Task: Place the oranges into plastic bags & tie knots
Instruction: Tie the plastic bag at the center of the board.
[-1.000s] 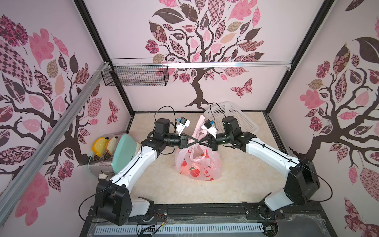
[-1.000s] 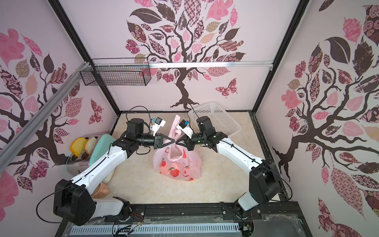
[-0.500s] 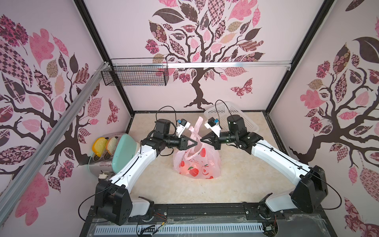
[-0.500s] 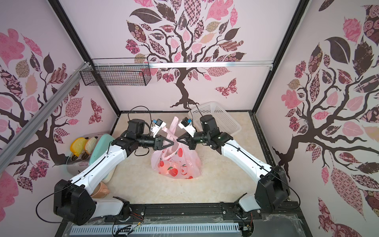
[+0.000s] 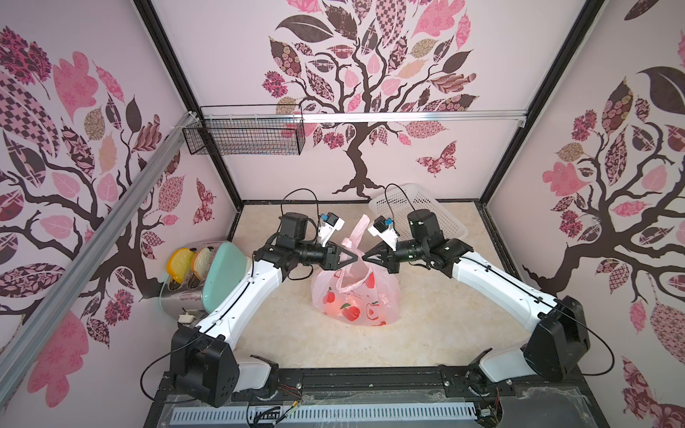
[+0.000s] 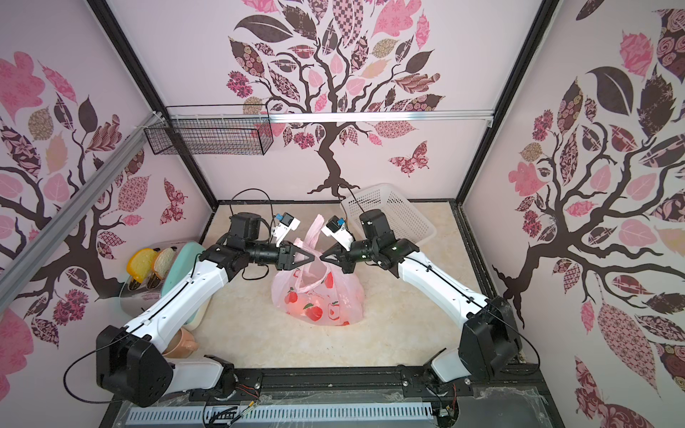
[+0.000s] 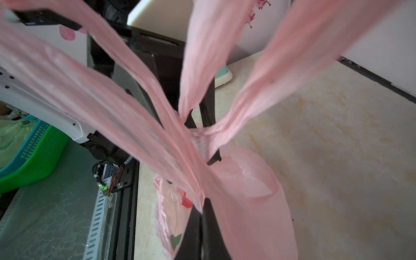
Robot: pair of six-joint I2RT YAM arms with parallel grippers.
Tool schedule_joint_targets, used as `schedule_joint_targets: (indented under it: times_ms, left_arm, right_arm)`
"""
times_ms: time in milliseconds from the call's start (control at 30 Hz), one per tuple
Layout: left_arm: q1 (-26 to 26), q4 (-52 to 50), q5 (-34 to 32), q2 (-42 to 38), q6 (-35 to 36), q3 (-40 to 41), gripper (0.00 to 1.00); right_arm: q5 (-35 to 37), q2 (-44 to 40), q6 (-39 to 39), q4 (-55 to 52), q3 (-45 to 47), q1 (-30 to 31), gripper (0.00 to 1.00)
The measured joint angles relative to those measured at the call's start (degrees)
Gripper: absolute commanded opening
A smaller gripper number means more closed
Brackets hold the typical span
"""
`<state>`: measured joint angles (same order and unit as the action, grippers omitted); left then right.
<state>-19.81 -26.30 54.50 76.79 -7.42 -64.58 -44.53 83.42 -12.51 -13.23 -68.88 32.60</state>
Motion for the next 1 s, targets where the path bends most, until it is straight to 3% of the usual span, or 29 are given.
schedule_joint_targets:
  times_ms: [467,667,1000]
  left_arm:
    - [0.0,1.1,1.9,0.0,-0.1,0.0,0.54]
    - [0.0,2.3,2.2,-0.1,-0.3,0.0,0.56]
    - [0.0,2.7,0.7,-0.3,-0.9,0.0,0.4]
  right_arm:
    - [2.3,0.5,-0.5,-3.5,-0.5,0.8,0.0]
    - [2.4,2.6,-0.5,-3.6,-1.6,1.3,0.0]
    - [2.5,2.6,-0.5,-3.7,-1.6,1.5,0.0]
